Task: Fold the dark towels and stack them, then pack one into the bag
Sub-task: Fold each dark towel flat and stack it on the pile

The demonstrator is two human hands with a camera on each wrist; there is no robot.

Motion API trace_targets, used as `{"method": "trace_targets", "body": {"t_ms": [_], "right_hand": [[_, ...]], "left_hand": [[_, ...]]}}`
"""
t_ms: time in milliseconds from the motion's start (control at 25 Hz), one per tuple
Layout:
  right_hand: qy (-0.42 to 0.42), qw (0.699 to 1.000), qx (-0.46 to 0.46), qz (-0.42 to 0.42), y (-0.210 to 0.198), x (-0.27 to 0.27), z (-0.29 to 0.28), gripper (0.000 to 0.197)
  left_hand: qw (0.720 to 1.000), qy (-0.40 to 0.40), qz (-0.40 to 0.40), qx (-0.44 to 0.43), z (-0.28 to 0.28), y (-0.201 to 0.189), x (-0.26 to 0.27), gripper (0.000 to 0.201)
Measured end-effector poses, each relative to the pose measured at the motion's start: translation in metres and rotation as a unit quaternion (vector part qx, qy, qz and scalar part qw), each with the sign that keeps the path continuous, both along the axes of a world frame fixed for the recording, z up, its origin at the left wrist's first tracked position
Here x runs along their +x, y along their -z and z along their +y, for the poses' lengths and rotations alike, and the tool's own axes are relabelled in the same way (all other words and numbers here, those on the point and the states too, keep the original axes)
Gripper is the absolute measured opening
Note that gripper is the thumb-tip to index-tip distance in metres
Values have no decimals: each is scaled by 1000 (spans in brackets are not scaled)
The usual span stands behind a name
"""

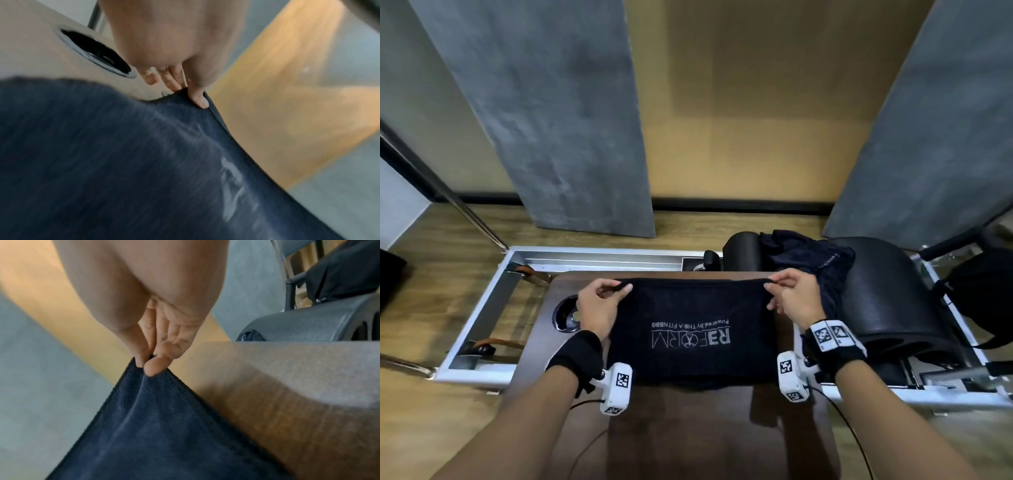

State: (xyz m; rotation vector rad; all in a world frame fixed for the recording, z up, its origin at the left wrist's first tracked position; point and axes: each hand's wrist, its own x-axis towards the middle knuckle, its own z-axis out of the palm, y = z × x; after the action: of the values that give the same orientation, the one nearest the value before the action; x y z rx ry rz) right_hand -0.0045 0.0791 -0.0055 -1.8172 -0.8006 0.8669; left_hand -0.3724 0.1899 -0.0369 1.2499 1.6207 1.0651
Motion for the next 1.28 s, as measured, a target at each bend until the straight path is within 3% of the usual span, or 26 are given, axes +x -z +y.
{"method": "trace_targets", "body": {"t_ms": [80,240,520,720,920,1080,1280], "right_hand": [[11,996,59,60,-25,0,-9,11],[7,989,143,31,-73,-11,-34,20],[53,964,258,31,-148,-48,-73,7],[64,953,294,-48,-206,-62,-99,3],[74,950,294,-72,-237,-75,-114,3],[61,943,326,0,-239,-89,-113,9],[60,948,312,4,-232,-95,-120,6]], "left_hand": [[997,10,-67,23,-2,-29,-12,21],[986,43,-155,39,-16,-91,-30,22],[955,91,-253,125,-57,-180,-52,28],[941,97,-255,198,-73,-227,-62,15],[938,79,-245,234,-81,-251,-71,17],[929,103,-269,231,-85,-251,-73,15],[925,121,-281,225,-90,-239,-79,11]]}}
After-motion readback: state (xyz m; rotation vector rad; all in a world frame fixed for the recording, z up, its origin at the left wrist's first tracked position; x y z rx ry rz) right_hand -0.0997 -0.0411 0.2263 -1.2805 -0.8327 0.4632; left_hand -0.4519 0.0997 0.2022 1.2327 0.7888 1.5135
